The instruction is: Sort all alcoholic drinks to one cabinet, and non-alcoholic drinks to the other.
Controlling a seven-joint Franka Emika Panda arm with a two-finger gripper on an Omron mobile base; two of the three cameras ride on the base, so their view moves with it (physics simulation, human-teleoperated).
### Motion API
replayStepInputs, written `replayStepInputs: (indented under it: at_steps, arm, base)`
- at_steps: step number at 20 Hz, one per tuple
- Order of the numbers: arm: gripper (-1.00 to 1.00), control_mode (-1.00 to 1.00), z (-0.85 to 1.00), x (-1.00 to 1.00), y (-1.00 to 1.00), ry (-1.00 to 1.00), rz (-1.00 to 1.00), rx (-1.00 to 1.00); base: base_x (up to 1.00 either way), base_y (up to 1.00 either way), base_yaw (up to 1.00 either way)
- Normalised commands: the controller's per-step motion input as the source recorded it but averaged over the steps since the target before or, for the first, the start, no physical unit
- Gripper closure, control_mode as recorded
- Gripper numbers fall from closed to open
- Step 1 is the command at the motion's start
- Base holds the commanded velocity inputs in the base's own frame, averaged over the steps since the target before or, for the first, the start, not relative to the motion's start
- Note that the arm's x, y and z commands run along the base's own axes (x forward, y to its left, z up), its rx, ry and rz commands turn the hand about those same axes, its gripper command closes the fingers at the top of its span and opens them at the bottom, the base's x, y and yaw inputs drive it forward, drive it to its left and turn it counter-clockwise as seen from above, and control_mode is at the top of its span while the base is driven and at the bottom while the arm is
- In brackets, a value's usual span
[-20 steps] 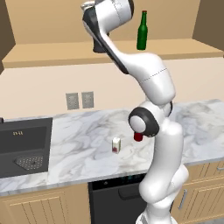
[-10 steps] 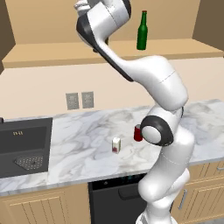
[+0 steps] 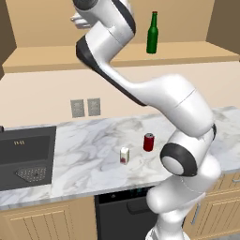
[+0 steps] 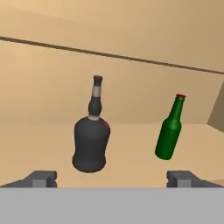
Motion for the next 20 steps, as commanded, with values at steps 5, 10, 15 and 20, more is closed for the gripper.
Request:
replayStepInputs:
  at_steps: [5, 10, 15, 20]
  arm:
    - [-1.00, -1.00, 0.00, -0.48, -0.01, -0.06, 0.04, 0.02]
    - [-1.00, -1.00, -0.09, -0.48, -0.07, 0.05, 0.05, 0.06]
    - [-1.00, -1.00, -0.13, -0.53, -0.15, 0.09, 0.05, 0.09]
    - [-1.00, -1.00, -0.13, -0.49, -0.15, 0.04, 0.07, 0.08]
  base:
    - [0.00, 0.00, 0.00]
    - [0.00, 0.00, 0.00]
    - [0.00, 0.00, 0.00]
    - [0.00, 0.00, 0.00]
